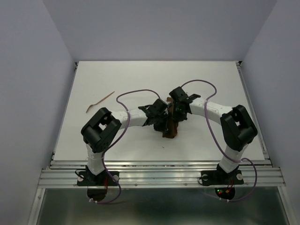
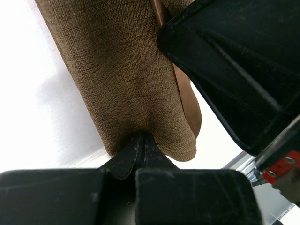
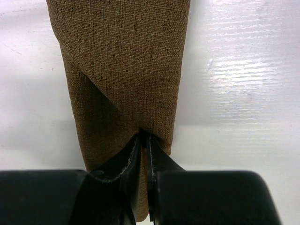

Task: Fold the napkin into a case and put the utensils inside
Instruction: Stuff the knife into the folded napkin.

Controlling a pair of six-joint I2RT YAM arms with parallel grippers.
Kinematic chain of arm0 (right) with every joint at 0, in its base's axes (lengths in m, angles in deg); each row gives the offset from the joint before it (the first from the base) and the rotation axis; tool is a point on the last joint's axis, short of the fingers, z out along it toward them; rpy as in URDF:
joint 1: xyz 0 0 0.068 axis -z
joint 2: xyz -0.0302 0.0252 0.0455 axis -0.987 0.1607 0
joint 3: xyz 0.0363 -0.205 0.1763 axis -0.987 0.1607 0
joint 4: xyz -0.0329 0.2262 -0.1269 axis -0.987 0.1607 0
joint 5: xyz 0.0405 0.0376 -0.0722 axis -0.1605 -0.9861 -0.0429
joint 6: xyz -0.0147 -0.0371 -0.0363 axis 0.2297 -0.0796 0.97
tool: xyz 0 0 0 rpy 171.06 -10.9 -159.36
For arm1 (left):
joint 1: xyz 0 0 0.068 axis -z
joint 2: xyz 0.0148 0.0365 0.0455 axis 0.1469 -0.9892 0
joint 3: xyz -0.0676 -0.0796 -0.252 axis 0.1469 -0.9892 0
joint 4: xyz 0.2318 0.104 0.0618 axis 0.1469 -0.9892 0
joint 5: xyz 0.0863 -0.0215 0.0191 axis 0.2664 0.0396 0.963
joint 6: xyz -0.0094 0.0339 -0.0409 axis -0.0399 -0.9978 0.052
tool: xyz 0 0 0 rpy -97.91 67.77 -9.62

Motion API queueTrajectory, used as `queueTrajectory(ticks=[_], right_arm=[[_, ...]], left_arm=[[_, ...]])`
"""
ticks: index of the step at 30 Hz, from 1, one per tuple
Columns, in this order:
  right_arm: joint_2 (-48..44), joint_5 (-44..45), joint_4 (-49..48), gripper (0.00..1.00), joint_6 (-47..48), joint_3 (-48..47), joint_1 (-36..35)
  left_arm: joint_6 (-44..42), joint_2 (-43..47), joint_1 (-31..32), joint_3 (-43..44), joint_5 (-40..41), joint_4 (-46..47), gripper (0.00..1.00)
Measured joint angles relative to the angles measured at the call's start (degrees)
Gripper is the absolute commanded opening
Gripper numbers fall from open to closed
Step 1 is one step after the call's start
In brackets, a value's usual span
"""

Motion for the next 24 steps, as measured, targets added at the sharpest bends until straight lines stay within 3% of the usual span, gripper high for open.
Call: queueTrajectory(ticks=[24], right_arm=[[0.0, -0.5, 2.7, 0.01, 2.8, -3.4, 0.0]], left_arm=[[0.0, 0.0, 0.0, -0.4, -0.6, 0.9, 0.0]])
